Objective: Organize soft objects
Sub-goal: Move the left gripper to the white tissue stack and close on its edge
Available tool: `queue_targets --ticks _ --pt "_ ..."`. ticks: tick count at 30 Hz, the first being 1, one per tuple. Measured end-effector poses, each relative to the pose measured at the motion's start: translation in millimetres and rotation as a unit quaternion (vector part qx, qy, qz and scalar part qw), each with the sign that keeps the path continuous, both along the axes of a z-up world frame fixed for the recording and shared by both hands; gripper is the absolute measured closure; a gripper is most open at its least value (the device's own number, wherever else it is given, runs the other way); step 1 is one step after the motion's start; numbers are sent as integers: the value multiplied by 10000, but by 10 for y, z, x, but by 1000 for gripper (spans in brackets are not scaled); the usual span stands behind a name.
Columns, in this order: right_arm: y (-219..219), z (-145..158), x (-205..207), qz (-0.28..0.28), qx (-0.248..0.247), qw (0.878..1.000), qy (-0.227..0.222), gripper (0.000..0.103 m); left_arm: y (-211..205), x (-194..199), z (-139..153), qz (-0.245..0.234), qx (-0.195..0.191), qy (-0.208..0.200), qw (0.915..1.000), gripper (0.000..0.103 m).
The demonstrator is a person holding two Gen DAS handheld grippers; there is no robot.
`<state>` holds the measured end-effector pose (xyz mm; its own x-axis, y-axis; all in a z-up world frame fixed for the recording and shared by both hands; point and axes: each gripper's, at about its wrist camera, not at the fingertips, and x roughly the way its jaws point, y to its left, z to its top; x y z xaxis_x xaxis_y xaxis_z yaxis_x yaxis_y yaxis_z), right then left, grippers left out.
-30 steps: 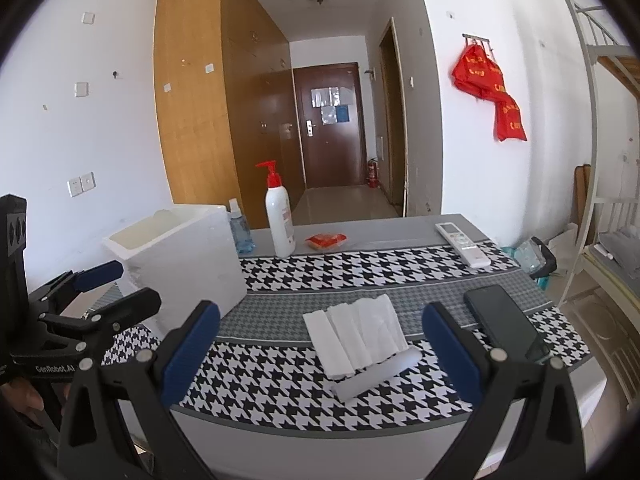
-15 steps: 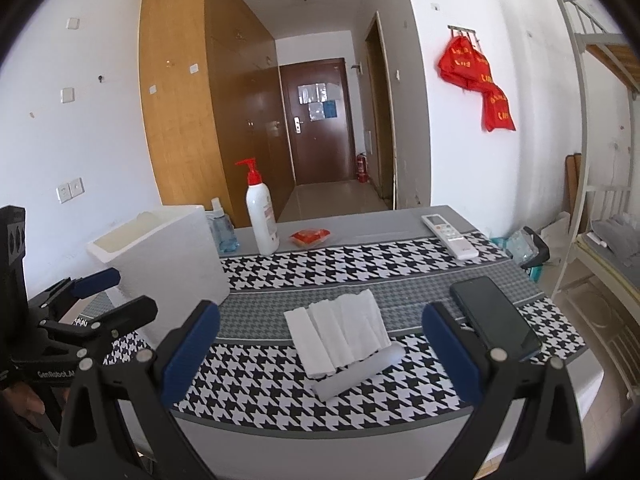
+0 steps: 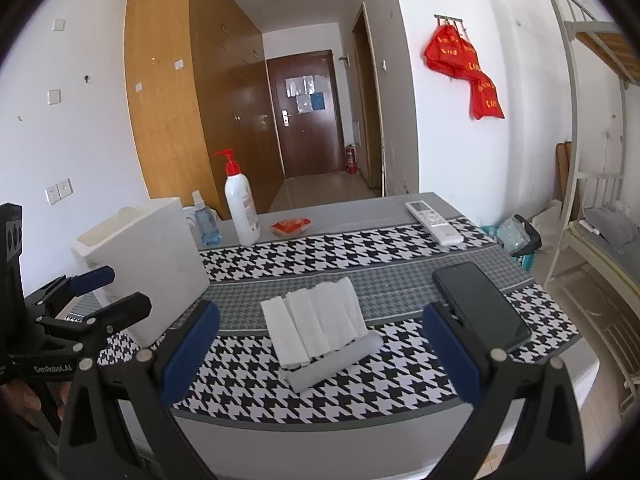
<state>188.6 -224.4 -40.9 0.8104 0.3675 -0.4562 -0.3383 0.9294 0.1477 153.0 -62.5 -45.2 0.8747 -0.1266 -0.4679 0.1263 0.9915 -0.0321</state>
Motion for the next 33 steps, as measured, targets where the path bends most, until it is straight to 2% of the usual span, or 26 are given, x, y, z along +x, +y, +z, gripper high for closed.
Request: queue_targets --ticks 15,27,33 --pt "26 -194 176 79 -51 9995 300 1 -69 285 -118 51 76 272 9996 1" --pt "4 -303 290 12 -64 9987 504 1 -113 501 -210 -41 -25 513 9987 1" --pt "-11 -321 294 -2 -67 9986 527 1 -145 592 -243 -58 76 573 9983 1"
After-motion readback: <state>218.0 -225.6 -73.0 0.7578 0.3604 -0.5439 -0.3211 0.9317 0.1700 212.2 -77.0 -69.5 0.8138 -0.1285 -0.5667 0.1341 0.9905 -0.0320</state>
